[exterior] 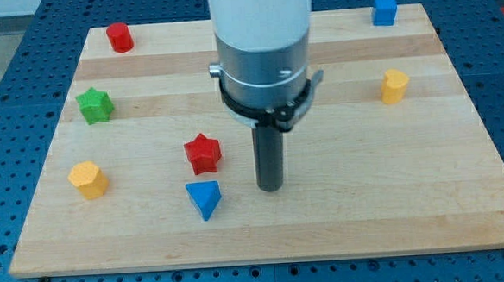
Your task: Put the blue triangle vertically below the yellow hexagon
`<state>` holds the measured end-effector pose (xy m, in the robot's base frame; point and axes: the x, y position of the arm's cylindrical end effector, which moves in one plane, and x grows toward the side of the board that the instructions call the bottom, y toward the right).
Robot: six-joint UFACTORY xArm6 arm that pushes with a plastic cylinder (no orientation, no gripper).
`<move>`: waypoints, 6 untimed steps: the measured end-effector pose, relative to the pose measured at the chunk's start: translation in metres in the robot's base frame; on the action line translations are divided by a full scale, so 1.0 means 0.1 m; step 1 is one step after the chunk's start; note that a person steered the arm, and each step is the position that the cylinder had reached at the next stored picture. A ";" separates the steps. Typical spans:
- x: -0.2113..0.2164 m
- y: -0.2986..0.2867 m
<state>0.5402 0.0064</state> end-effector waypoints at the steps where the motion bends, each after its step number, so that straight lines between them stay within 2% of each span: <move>1: 0.31 -0.28; 3: 0.39 -1.21; 4: 0.49 -0.99; 5: 0.49 -0.47; 6: 0.34 -0.16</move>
<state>0.5739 -0.0096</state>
